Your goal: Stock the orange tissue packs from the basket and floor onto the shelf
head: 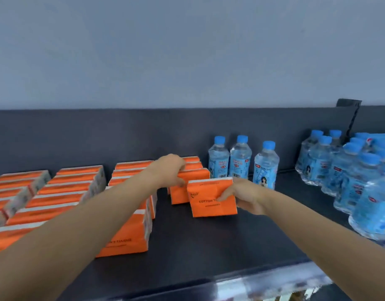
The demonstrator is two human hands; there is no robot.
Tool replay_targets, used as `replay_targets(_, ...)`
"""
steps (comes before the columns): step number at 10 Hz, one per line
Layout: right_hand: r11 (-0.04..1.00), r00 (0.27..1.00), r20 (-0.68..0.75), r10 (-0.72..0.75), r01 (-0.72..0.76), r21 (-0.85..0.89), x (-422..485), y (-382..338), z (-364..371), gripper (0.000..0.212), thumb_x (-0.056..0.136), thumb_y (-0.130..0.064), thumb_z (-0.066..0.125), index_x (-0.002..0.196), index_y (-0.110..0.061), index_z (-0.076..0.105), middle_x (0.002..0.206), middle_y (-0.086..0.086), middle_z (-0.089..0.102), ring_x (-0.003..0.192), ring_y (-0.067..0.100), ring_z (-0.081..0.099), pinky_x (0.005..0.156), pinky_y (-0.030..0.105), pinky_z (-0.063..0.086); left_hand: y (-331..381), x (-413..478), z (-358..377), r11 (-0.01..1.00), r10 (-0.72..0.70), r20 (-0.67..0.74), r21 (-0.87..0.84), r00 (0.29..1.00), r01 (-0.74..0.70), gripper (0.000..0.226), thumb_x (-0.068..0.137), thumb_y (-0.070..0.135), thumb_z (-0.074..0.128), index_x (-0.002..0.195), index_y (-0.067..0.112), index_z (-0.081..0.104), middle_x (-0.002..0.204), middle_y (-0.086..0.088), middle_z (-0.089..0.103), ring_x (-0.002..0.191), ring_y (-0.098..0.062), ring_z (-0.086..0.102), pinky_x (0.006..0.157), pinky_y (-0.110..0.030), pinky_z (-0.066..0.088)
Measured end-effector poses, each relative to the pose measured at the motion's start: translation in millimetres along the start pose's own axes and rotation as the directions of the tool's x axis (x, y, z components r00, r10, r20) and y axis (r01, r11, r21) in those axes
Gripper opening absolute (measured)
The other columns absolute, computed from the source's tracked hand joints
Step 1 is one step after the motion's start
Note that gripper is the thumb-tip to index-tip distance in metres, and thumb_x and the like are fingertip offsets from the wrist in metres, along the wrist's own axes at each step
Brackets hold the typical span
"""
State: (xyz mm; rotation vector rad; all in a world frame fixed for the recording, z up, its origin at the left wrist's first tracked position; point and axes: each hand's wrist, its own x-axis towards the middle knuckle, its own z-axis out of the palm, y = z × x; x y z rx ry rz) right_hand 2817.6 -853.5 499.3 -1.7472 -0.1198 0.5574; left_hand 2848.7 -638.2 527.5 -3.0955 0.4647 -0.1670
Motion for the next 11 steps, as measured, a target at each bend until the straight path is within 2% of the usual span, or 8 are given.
replay_targets(1, 1.0, 1.0, -0.021, -0.006, 0.007, 0.028, 32, 11, 8, 0.062, 0.076, 0.015, 0.061, 0.131, -0.011, 0.048, 0.121, 0.012, 0.066, 0.113, 0.026, 0.063, 0.099, 0.041, 0.049, -9, 6, -2, 0.999, -0.032, 0.031, -0.039, 0.999, 0.033, 0.045, 0.077, 0.019, 0.068, 0.12, 0.013, 0.057, 0.118, -0.005, 0.057, 0.111, -0.024, 0.056, 0.089, -0.034, 0.05)
replay_targets(2, 0.996, 0.998, -0.069, 0.003, 0.003, 0.087, 54, 19, 18, 0.105, 0.069, 0.015, 0.066, 0.144, -0.034, 0.012, 0.138, 0.011, 0.048, 0.126, 0.03, 0.048, 0.109, 0.047, 0.039, -15, 6, -6, 0.988, -0.121, 0.123, -0.078, 0.985, 0.131, 0.052, 0.075, 0.013, 0.063, 0.125, 0.006, 0.049, 0.117, -0.011, 0.054, 0.105, -0.027, 0.057, 0.084, -0.038, 0.053)
replay_targets(3, 0.996, 0.997, -0.072, -0.031, 0.037, 0.085, 63, 20, 25, 0.113, 0.071, 0.015, 0.066, 0.148, -0.036, 0.001, 0.135, 0.008, 0.049, 0.126, 0.027, 0.047, 0.11, 0.044, 0.037, -17, 6, -10, 0.965, -0.159, 0.203, -0.174, 0.966, 0.195, 0.031, 0.079, 0.009, 0.055, 0.109, 0.011, 0.054, 0.106, -0.009, 0.057, 0.095, -0.025, 0.057, 0.073, -0.031, 0.047)
replay_targets(4, 0.996, 0.995, -0.075, -0.065, 0.069, 0.05, 68, 20, 32, 0.107, 0.069, 0.011, 0.067, 0.146, -0.033, 0.008, 0.124, 0.004, 0.055, 0.122, 0.025, 0.049, 0.109, 0.046, 0.038, -14, 9, -8, 0.943, -0.195, 0.207, -0.229, 0.959, 0.241, 0.018, 0.088, 0.011, 0.049, 0.101, 0.009, 0.061, 0.103, -0.01, 0.059, 0.098, -0.026, 0.059, 0.077, -0.03, 0.048)
replay_targets(5, 0.992, 0.986, -0.119, -0.113, 0.119, 0.043, 72, 21, 43, 0.093, 0.07, 0.012, 0.064, 0.14, -0.029, 0.02, 0.12, 0.003, 0.057, 0.116, 0.021, 0.051, 0.104, 0.044, 0.043, -8, 9, -3, 0.916, -0.256, 0.203, -0.261, 0.945, 0.304, 0.03, 0.095, 0.018, 0.046, 0.117, 0.009, 0.064, 0.113, -0.011, 0.062, 0.093, -0.02, 0.052, 0.08, -0.028, 0.043)
replay_targets(7, 0.986, 0.976, -0.156, -0.15, 0.16, 0.05, 73, 26, 47, 0.085, 0.072, 0.01, 0.06, 0.137, -0.031, 0.023, 0.123, 0.002, 0.053, 0.115, 0.019, 0.05, 0.092, 0.034, 0.044, -11, 0, -2, 0.928, -0.212, 0.178, -0.271, 0.961, 0.255, 0.033, 0.092, 0.02, 0.046, 0.114, 0.006, 0.065, 0.111, -0.009, 0.066, 0.104, -0.026, 0.06, 0.089, -0.035, 0.05)
replay_targets(8, 0.986, 0.975, -0.153, -0.162, 0.165, 0.004, 70, 27, 46, 0.083, 0.073, 0.011, 0.056, 0.138, -0.03, 0.025, 0.116, -0.001, 0.055, 0.105, 0.013, 0.052, 0.081, 0.028, 0.045, -15, -1, 3, 0.939, -0.193, 0.132, -0.261, 0.972, 0.222, 0.038, 0.094, 0.026, 0.047, 0.126, 0.01, 0.06, 0.129, -0.007, 0.06, 0.116, -0.025, 0.056, 0.1, -0.039, 0.046)
replay_targets(11, 0.969, 0.904, -0.356, -0.237, 0.197, -0.146, 19, 2, 48, 0.093, 0.076, 0.002, 0.061, 0.151, -0.027, 0.013, 0.154, 0.003, 0.023, 0.138, 0.021, 0.028, 0.101, 0.033, 0.032, -20, -49, -15, 0.973, -0.129, -0.084, -0.204, 0.988, 0.11, 0.056, 0.098, 0.047, 0.04, 0.145, 0.017, 0.039, 0.146, -0.005, 0.045, 0.136, -0.025, 0.039, 0.11, -0.044, 0.035)
